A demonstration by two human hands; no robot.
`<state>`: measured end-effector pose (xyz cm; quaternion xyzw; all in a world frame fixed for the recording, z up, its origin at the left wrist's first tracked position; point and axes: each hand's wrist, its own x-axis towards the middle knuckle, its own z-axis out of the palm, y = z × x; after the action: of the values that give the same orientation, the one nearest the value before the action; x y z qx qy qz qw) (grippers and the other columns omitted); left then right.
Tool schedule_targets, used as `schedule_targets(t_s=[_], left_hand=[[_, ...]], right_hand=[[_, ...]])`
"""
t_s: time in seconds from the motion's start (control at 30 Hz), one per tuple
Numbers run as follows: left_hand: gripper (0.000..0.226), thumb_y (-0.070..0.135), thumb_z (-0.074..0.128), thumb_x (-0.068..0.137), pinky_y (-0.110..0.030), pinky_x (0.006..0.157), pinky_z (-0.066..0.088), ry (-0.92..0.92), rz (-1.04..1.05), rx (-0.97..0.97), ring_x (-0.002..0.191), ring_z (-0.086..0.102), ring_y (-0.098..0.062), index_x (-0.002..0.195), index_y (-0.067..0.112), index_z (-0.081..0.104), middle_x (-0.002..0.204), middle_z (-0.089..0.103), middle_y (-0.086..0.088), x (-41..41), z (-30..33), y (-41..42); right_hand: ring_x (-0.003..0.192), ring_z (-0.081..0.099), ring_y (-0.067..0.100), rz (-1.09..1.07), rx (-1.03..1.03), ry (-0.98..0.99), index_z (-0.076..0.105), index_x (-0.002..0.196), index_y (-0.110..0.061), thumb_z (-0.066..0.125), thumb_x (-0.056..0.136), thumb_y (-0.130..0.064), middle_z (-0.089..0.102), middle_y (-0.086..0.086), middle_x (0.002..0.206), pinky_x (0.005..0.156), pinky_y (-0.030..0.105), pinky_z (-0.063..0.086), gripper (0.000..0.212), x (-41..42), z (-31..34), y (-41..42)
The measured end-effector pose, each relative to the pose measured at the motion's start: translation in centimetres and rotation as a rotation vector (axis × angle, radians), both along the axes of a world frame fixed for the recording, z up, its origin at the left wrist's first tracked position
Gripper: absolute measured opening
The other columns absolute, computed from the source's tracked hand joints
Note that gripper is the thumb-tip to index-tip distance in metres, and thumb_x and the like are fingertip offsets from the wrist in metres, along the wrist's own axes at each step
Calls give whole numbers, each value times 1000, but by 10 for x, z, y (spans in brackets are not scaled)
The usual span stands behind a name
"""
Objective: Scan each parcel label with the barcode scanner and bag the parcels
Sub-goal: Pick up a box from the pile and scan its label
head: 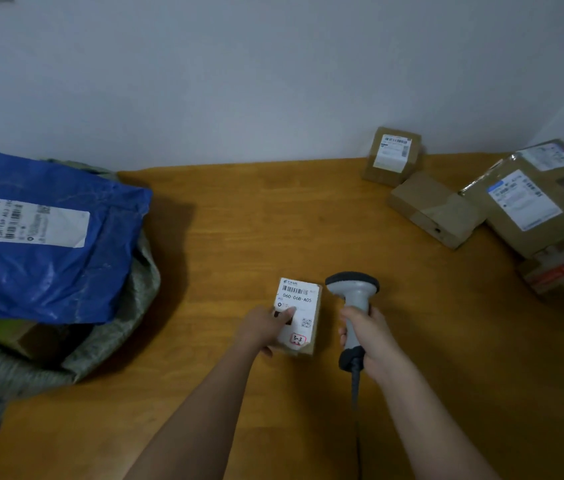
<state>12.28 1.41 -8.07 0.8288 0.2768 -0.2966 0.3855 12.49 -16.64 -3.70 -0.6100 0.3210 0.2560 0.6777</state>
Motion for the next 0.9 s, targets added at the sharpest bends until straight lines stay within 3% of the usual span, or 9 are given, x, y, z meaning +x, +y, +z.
schedule_targets(t_s=[0.07,0.17,0.2,0.3,0.43,0.57,0.7,0.8,0.9], left_hand=[[57,61,45,93,-29,54,50,28,47,-82,72,62,-25,112,8,56,105,62,-10,-5,-9,-6],[76,76,37,84,-44,100,47,5,133,-185,127,47,-31,133,20,52,134,54,-12,-18,-28,-12],[79,78,41,80,-43,102,45,12,214,-267,130,46,-30,137,24,47,140,51,-10,-22,-28,-12],[57,39,64,91,-24,71,52,-27,448,-592,103,64,-20,138,23,36,123,65,-6,-30,-8,-13],[67,8,68,86,-40,90,44,-171,640,-815,98,65,-27,137,28,28,114,70,-9,-23,10,-5],[77,6,67,87,-42,89,46,-350,879,-779,95,66,-24,143,30,21,113,68,-6,-12,23,25],[83,5,68,86,-47,103,38,-433,927,-734,94,65,-21,147,31,19,108,66,0,-11,33,55],[86,5,68,85,-45,95,45,-478,993,-732,99,65,-23,149,33,18,115,63,-2,-12,37,73],[86,7,68,86,-47,96,45,-520,1070,-725,103,62,-25,150,34,17,132,57,-6,-12,40,86]], right_hand=[[59,54,15,27,60,18,47,123,-13,60,92,-6,59,10,84,48,26,45,34,-2,-9,9],[63,58,21,63,109,14,43,123,-14,60,91,-5,65,18,91,46,27,49,37,-3,-14,17],[64,60,22,70,113,-1,43,123,-15,61,91,-6,66,20,93,44,27,49,38,-3,-12,18],[48,60,14,90,143,-55,42,121,-14,60,92,-6,65,13,83,39,23,45,35,1,2,16],[46,54,12,148,144,-130,43,122,-17,62,92,-11,64,8,75,41,25,42,36,13,21,18],[52,54,12,227,99,-213,44,125,-20,63,94,-21,56,9,95,45,25,45,37,23,41,22],[58,56,12,299,87,-282,49,120,-21,60,96,-29,59,8,110,52,27,47,28,27,61,29],[59,57,13,387,70,-298,55,114,-21,54,99,-38,60,4,111,52,26,48,23,30,81,37],[53,57,10,461,47,-316,56,125,-14,49,101,-42,57,3,100,47,23,47,38,32,98,45]])
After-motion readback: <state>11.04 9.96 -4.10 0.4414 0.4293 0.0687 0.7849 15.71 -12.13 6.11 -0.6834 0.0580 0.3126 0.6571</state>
